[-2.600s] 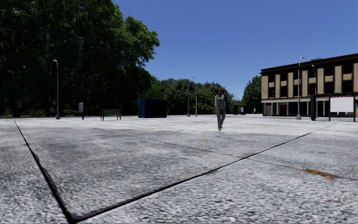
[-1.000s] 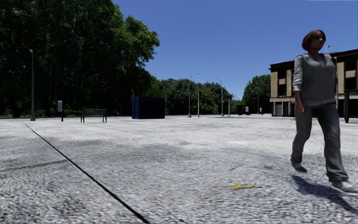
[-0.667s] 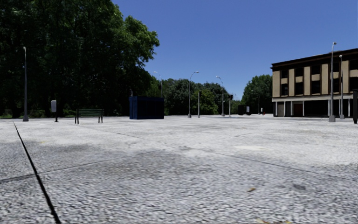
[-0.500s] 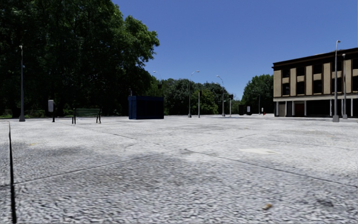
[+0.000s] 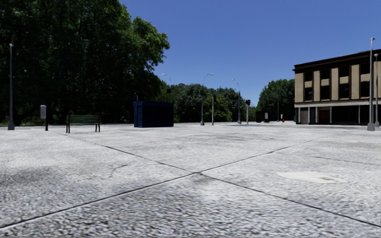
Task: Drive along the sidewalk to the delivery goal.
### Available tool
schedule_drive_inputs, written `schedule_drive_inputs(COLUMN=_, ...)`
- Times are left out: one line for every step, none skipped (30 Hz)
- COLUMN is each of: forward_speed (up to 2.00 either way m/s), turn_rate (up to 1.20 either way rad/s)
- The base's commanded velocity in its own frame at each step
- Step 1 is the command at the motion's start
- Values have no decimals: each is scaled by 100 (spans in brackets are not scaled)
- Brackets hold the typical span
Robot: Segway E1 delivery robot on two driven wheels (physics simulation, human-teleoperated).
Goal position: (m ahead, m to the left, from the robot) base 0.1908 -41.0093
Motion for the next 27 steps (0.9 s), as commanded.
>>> schedule_drive_inputs(forward_speed=200, turn_rate=0)
schedule_drive_inputs(forward_speed=200, turn_rate=0)
schedule_drive_inputs(forward_speed=200, turn_rate=0)
schedule_drive_inputs(forward_speed=200, turn_rate=0)
schedule_drive_inputs(forward_speed=200, turn_rate=0)
schedule_drive_inputs(forward_speed=200, turn_rate=0)
schedule_drive_inputs(forward_speed=200, turn_rate=0)
schedule_drive_inputs(forward_speed=200, turn_rate=0)
schedule_drive_inputs(forward_speed=200, turn_rate=0)
schedule_drive_inputs(forward_speed=200, turn_rate=0)
schedule_drive_inputs(forward_speed=200, turn_rate=0)
schedule_drive_inputs(forward_speed=200, turn_rate=0)
schedule_drive_inputs(forward_speed=200, turn_rate=0)
schedule_drive_inputs(forward_speed=200, turn_rate=0)
schedule_drive_inputs(forward_speed=200, turn_rate=0)
schedule_drive_inputs(forward_speed=200, turn_rate=0)
schedule_drive_inputs(forward_speed=200, turn_rate=0)
schedule_drive_inputs(forward_speed=200, turn_rate=0)
schedule_drive_inputs(forward_speed=200, turn_rate=0)
schedule_drive_inputs(forward_speed=200, turn_rate=0)
schedule_drive_inputs(forward_speed=200, turn_rate=0)
schedule_drive_inputs(forward_speed=200, turn_rate=0)
schedule_drive_inputs(forward_speed=200, turn_rate=0)
schedule_drive_inputs(forward_speed=200, turn_rate=0)
schedule_drive_inputs(forward_speed=200, turn_rate=0)
schedule_drive_inputs(forward_speed=200, turn_rate=0)
schedule_drive_inputs(forward_speed=200, turn_rate=0)
